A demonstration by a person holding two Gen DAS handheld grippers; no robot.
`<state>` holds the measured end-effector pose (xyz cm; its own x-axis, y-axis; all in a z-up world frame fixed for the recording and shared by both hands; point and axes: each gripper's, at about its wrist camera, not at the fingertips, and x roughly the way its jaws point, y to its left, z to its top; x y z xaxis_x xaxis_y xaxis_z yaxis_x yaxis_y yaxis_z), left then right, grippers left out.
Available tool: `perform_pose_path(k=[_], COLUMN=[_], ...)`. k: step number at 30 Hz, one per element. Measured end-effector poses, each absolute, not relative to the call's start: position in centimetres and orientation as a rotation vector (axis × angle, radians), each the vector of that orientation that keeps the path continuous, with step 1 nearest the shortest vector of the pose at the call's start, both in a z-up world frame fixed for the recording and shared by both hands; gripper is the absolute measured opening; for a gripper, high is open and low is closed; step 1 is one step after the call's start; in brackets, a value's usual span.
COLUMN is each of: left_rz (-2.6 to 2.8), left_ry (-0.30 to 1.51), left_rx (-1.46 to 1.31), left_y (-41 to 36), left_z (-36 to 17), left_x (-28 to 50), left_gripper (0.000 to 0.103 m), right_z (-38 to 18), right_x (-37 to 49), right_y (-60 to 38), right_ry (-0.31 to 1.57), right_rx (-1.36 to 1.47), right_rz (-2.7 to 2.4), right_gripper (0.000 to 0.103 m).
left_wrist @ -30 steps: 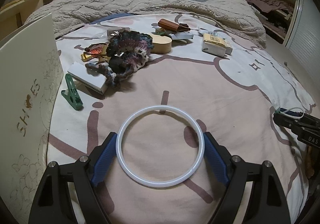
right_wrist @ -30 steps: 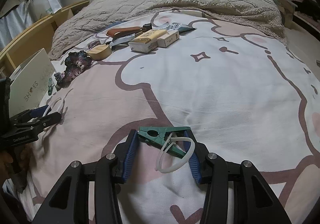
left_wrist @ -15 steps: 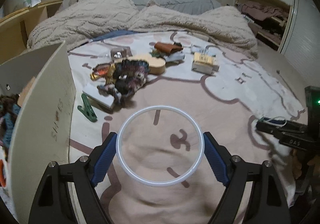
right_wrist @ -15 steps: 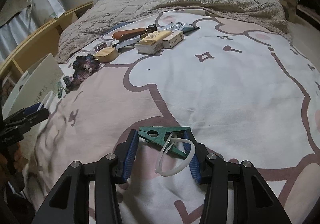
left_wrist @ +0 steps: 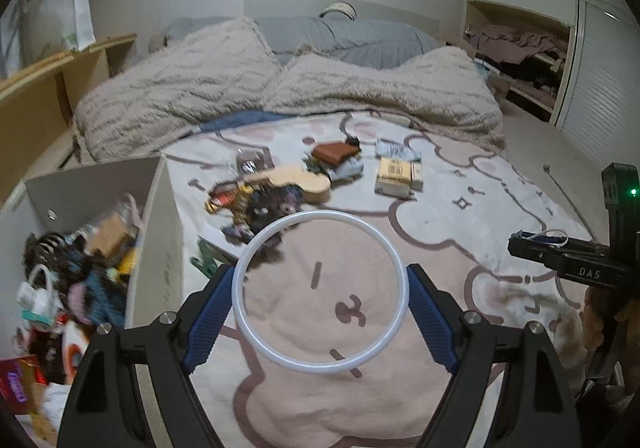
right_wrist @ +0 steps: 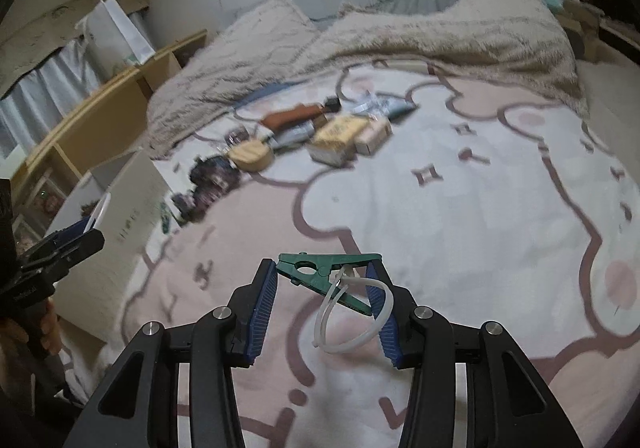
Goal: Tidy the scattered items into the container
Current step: 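Carry the ring and clothespin toward the white box with both grippers, then lower the ring and clothespin into the box and open both grippers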
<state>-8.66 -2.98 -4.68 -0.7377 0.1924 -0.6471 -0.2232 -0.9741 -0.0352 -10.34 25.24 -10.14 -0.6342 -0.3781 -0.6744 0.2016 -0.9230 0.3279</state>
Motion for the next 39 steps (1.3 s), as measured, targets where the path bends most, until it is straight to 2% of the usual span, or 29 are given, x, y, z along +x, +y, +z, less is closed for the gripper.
perform_pose_path(k=[9,19,39], left_rz=[2.851,3.055,3.308], left_ry=[0.028,-0.035,-0.216], left_rx=[-0.946,-0.895,-0.96], left_y=[-5.9,-12.5,-24.9], left_z=[-0.5,2.2,1.7], left_x=[-7.0,-5.0,-2.1], left_gripper=[0.084,0.084,0.084], right_z=[-5.7,-2.5,1.4], right_x=[-11.3,-13.1,-13.0], right_y=[21.5,15.2,2.8], right_ry=[-0.151,-0.14,-0.017], right_rx=[0.994,0.899,0.763], right_rz=[-2.54,-2.421,-2.221], right_gripper=[0.047,0.047,0.047])
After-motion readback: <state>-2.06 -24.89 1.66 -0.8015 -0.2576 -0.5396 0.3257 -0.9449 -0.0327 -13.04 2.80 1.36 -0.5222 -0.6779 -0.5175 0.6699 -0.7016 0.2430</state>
